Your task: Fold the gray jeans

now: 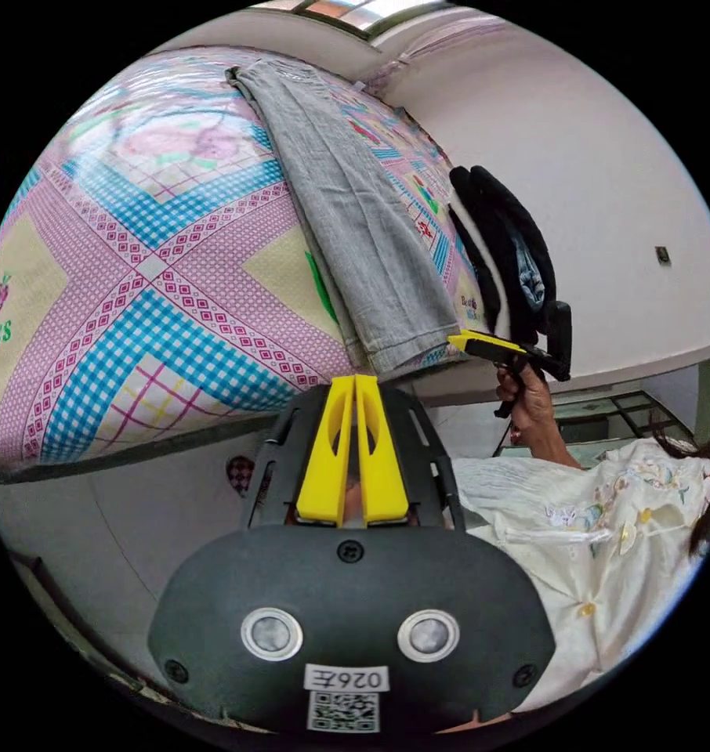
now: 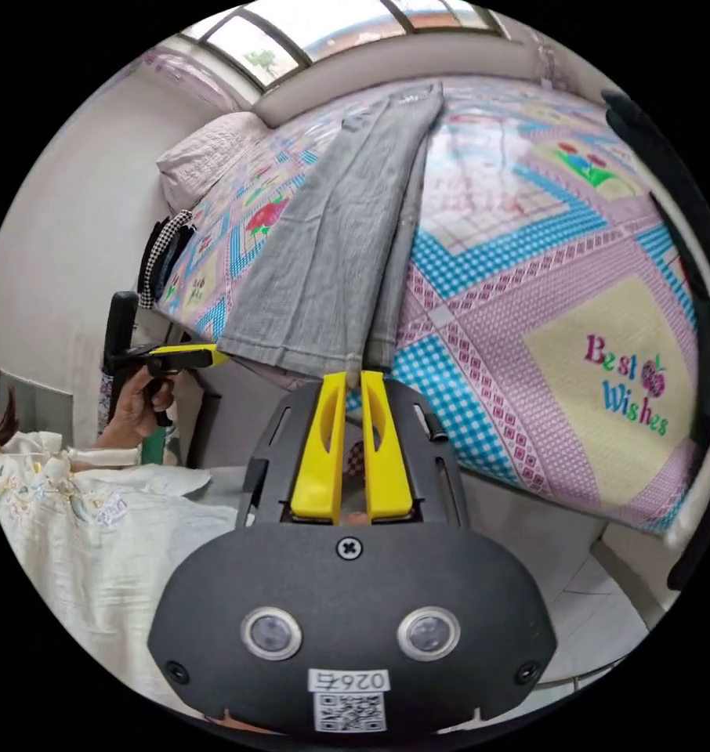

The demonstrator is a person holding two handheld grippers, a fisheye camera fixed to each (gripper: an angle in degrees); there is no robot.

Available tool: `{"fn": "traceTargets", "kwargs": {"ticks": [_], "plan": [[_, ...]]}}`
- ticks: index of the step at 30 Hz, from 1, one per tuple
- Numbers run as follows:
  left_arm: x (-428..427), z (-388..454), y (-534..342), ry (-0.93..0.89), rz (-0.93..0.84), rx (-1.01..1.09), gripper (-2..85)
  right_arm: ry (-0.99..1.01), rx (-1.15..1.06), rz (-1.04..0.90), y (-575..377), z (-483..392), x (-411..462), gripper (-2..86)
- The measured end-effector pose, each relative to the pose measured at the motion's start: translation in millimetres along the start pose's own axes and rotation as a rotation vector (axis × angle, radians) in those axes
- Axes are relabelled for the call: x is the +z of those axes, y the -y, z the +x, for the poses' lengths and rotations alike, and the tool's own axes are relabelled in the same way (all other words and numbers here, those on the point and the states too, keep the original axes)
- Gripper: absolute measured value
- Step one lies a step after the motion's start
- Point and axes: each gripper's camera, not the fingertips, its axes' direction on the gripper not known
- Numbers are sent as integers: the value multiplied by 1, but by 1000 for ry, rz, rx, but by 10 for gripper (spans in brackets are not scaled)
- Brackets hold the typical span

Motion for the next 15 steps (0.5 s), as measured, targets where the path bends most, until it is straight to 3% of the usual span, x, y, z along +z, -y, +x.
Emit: {"fn": "traceTargets", "kwargs": {"ticks": [4,8,15], "plan": [[-37,-21,7,-102,125,-73,94,49,98,108,-7,28,-26,77],[-48,-33,48,-163,74,-59,204,96,139,131,13,52,-32,126],[-31,-8,103,-164,-40,62,195,121,99,64,46,68,-20,89]]}}
